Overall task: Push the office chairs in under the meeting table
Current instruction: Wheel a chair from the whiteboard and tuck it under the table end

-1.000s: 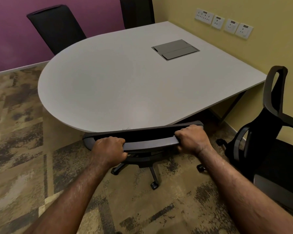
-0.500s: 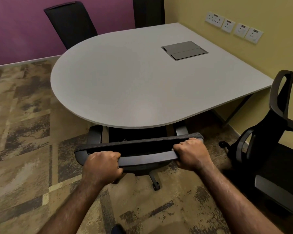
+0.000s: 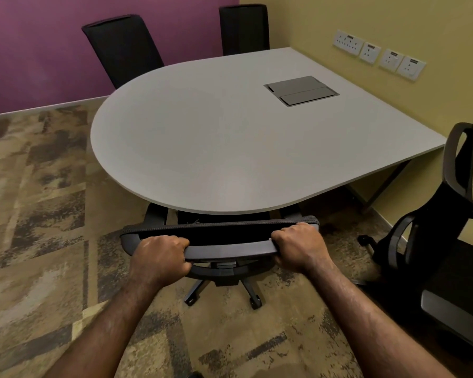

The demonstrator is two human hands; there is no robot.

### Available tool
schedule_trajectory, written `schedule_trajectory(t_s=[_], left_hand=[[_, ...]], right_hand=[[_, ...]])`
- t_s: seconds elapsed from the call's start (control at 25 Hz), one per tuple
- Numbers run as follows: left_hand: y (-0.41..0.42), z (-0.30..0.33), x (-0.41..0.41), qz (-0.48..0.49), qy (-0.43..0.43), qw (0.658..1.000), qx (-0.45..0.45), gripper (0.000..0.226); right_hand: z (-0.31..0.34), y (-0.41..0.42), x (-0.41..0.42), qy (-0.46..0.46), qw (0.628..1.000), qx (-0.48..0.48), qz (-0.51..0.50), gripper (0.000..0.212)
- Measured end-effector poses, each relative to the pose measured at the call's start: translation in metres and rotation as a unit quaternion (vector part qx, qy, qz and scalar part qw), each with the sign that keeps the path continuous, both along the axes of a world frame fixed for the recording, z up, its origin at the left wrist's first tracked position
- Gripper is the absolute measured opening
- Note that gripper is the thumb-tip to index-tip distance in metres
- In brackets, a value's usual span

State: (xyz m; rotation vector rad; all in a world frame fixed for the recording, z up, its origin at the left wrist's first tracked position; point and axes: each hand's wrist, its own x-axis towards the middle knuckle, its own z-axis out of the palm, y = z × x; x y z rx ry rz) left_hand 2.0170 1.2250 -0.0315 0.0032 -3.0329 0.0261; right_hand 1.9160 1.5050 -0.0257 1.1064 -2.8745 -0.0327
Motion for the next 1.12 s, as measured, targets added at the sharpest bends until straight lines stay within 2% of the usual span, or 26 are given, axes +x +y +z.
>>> schedule_trajectory(t_s=[0.68, 1.12], left_hand=[[-0.032, 0.003, -0.016, -0.017, 0.014, 1.0, 0.011, 0.016], [-0.038, 0.001, 0.003, -0.045, 0.003, 0.999, 0.024, 0.021]], right_hand=[[0.004, -0.03, -0.012, 0.007, 1.0, -0.002, -0.002, 0.021], [0.003, -0.035, 0.019, 0.004, 0.999, -0.019, -0.035, 0.02]])
